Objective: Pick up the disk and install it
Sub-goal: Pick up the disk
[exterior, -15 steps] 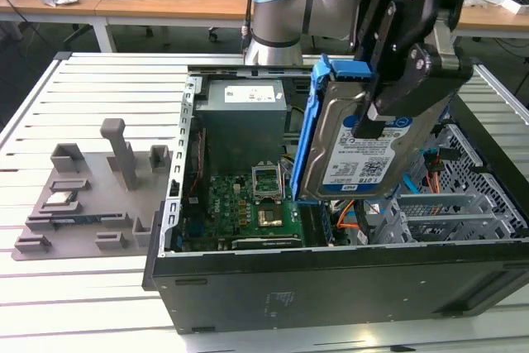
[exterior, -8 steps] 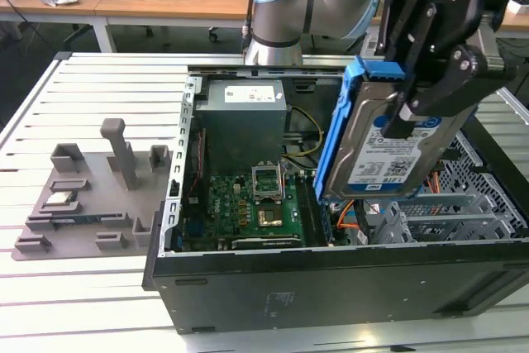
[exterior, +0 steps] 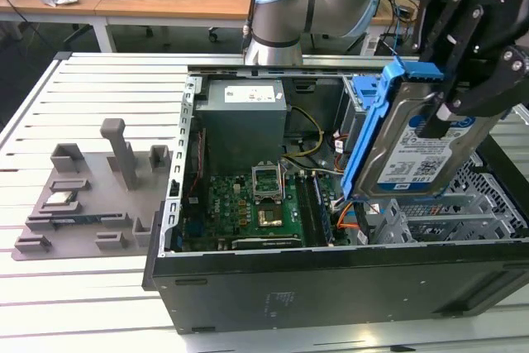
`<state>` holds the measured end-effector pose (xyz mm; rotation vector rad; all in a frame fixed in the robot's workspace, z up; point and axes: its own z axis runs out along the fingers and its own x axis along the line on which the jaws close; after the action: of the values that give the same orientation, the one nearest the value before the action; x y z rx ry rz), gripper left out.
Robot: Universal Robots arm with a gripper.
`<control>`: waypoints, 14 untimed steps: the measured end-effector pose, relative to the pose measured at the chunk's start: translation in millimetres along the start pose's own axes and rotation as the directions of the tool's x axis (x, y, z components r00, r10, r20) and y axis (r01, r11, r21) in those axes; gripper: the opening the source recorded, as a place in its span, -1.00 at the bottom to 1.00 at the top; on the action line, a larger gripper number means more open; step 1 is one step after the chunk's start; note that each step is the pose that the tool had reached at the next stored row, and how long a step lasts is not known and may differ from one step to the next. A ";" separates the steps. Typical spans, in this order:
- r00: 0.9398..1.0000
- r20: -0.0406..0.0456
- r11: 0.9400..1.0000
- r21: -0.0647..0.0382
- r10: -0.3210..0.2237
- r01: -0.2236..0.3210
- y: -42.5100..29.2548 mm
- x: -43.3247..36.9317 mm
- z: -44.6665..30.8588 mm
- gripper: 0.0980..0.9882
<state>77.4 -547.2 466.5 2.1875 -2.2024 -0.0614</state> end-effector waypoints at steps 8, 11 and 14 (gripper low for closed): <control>1.000 0.000 1.000 -0.001 0.000 0.000 -31.6 -0.2 -1.7 -0.41; 1.000 0.000 1.000 -0.001 0.000 0.000 -39.0 -0.3 -2.1 -0.41; 1.000 0.000 1.000 -0.002 0.000 0.000 -46.1 -0.3 -2.5 -0.41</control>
<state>123.5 -547.2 466.5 2.1868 -2.2016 -0.0631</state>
